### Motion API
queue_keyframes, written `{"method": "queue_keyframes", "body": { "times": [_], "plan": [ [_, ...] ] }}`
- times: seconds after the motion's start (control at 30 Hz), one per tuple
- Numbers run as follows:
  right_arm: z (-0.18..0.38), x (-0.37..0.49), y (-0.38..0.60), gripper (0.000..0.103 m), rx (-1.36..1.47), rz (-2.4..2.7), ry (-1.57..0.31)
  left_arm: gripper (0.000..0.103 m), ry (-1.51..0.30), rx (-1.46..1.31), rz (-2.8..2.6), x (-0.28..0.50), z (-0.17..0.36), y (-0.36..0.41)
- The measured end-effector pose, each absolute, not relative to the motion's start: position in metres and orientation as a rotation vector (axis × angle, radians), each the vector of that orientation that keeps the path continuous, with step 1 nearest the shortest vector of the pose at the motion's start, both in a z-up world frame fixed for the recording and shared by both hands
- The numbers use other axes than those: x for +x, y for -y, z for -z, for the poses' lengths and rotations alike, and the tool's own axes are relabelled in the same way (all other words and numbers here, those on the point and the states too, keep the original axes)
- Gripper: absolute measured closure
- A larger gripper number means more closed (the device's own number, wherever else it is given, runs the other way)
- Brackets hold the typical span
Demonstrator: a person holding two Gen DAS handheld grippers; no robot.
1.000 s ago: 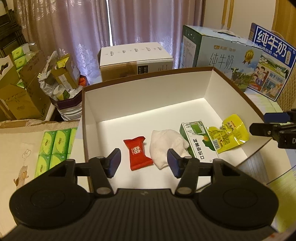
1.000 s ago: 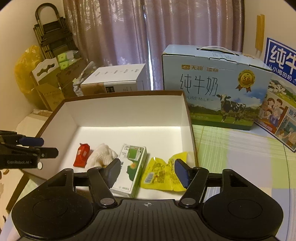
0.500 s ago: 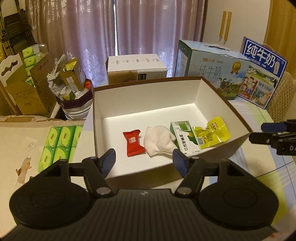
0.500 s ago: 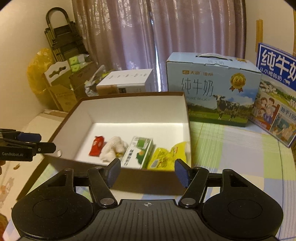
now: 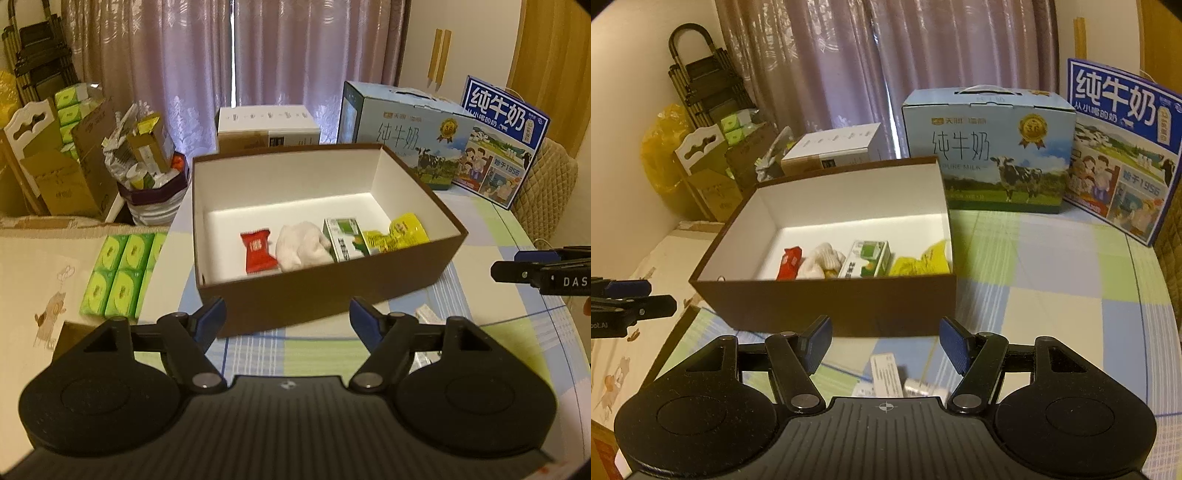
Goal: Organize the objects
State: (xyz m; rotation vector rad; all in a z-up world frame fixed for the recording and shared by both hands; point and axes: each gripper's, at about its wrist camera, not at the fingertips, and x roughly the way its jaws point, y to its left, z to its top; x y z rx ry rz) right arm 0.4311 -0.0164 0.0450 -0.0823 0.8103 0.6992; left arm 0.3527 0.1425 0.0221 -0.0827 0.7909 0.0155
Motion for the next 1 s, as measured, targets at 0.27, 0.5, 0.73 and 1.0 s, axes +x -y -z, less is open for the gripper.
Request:
{"method": "queue_keyframes", "body": {
  "times": [0.27,0.5,0.73,1.0],
  "plan": [
    [-0.029,0.409,0.033,0.041,-0.08,-0.691,-0.861,0.031,-0.85,-0.11,-0.02,0.321,-0.001,-0.138],
    [-0.016,0.393,0.047,0.041,-0.078,-0.673,-0.903,0.031,-0.906,-0.126,-0.021,0.298,0.02,-0.129],
    [-0.003,0.381,0.058,0.041,-0.083,-0.655,-0.942,0.026,-0.963,-0.139,-0.038,0.284,0.039,-0.123],
    [0.012,0.372,0.072,0.041,-0.09,-0.625,-0.99,0.02,-1.023,-0.141,-0.018,0.276,0.058,-0.105]
  ]
}}
